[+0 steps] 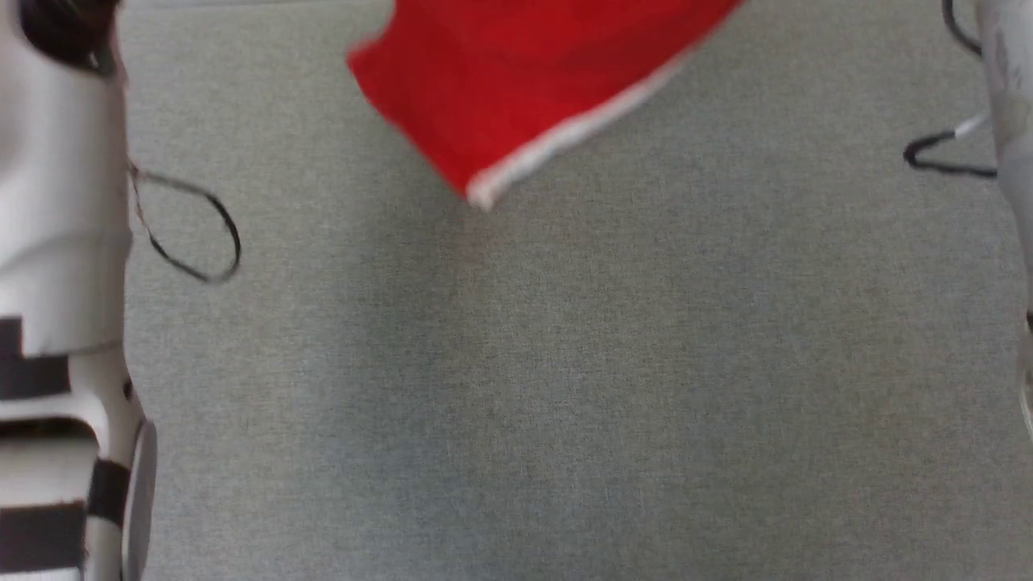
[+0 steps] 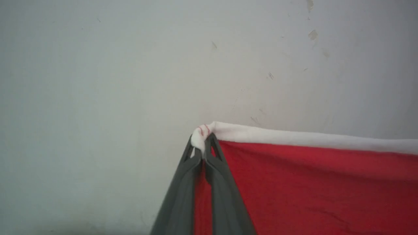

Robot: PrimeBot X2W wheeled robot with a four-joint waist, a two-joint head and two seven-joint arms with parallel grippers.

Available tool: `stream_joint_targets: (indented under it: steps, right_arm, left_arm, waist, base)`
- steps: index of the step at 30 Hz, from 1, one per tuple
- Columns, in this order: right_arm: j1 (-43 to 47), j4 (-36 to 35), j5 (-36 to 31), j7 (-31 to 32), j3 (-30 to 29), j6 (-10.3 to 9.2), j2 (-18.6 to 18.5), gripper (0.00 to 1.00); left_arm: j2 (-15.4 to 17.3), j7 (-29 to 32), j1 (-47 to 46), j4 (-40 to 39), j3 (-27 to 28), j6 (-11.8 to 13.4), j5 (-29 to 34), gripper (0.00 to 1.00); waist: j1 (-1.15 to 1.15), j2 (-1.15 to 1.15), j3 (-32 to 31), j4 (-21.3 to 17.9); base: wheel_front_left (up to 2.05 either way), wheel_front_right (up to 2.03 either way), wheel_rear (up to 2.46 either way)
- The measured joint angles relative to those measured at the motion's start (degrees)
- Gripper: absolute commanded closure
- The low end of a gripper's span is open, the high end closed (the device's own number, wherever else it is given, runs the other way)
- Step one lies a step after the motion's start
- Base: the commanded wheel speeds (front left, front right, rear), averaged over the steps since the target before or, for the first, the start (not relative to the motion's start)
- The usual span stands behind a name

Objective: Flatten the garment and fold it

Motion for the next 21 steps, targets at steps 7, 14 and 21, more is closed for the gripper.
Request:
stream_joint_targets:
  steps: [7,14,21]
  right_arm:
    - [-5.31,4.75,-1.98,-11.20,-0.63,0.00,2.03,1.00]
    - [-0.26,3.79,0.81,-14.30,6.28,0.00,-0.63,1.00]
    - [16.29,-4.55,9.34,-15.53,13.28,0.00,-7.28,1.00]
  left_arm:
    - [-1.15,-8.14,-6.23,3.99,1.25,0.08,0.23,1.00]
    - [-1.49,-11.47,-3.32,7.99,-0.12,-5.04,-0.70,1.00]
    - [-2.10,-13.67,9.42,5.41,-1.15,-7.39,-2.31,1.00]
  waist:
    - [0.00,0.00,2.33,-0.30]
    - [-0.01,0.00,2.87,0.72]
    - [-0.01,0.00,0.36,1.33]
  base:
    - [0.00,0.00,0.00]
    - [0.00,0.00,0.00]
    - [0.00,0.00,0.00]
